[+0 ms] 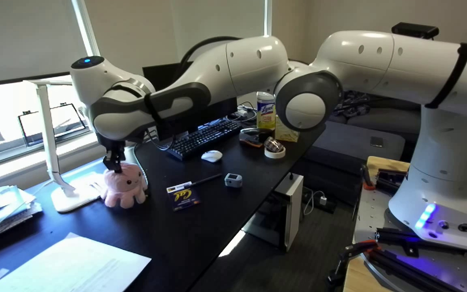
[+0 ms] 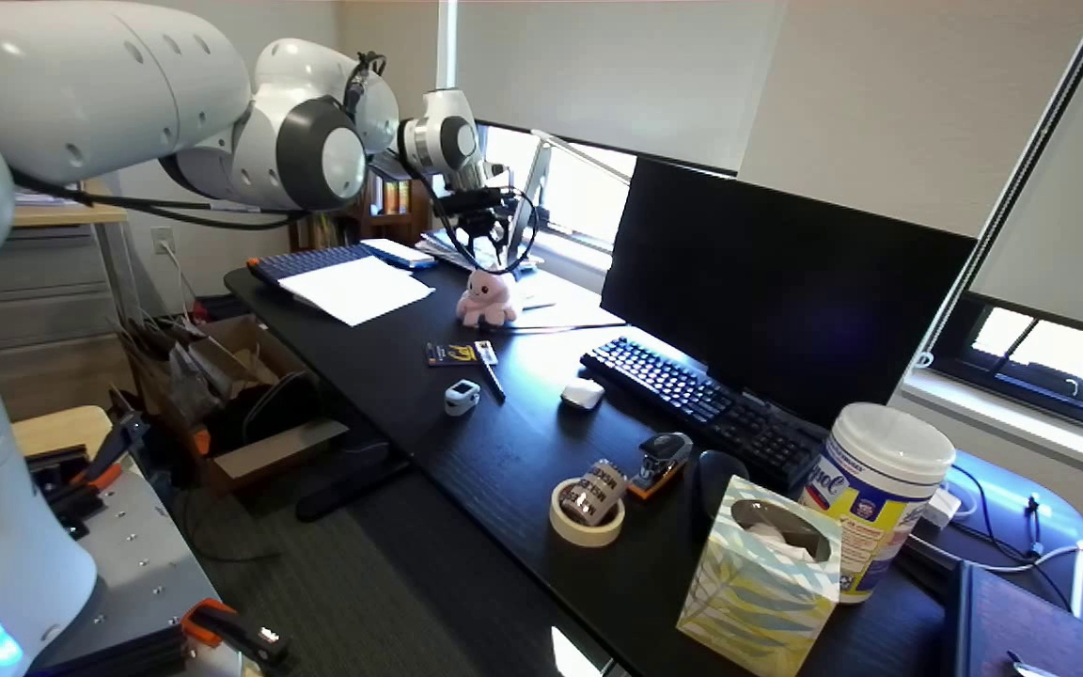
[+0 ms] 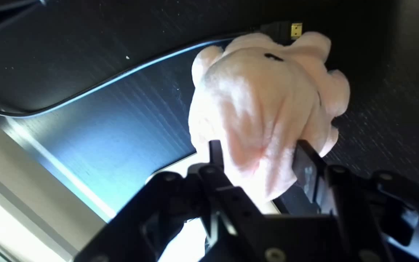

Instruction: Move the pink plushy to the left

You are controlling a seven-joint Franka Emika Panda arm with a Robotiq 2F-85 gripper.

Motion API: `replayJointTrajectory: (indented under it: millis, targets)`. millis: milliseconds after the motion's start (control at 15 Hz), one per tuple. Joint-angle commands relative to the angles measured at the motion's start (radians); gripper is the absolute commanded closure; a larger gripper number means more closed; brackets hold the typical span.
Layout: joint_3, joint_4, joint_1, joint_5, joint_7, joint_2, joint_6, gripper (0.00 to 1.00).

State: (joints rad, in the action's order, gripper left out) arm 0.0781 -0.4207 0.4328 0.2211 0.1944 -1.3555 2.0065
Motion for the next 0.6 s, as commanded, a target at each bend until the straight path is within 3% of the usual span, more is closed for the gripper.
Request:
replayJointTrajectory:
  millis: [0,133,400,467,533]
  targets:
    - [0.012,-0.022,0.002,0.009,0.021,0.031,0.042,0.16]
    - [0.002,-0.020,0.004,0.000,0.038,0.047,0.055,0.02]
    - [-0.011,-0.031,-0.007,-0.016,0.067,0.125,-0.050,0.00]
    - [-0.018,0.076,-0.017,-0.010,0.078,0.086,-0.141,0.00]
    - [-0.012,-0.027,-0.016,-0.018,0.081,0.163,-0.154,0.00]
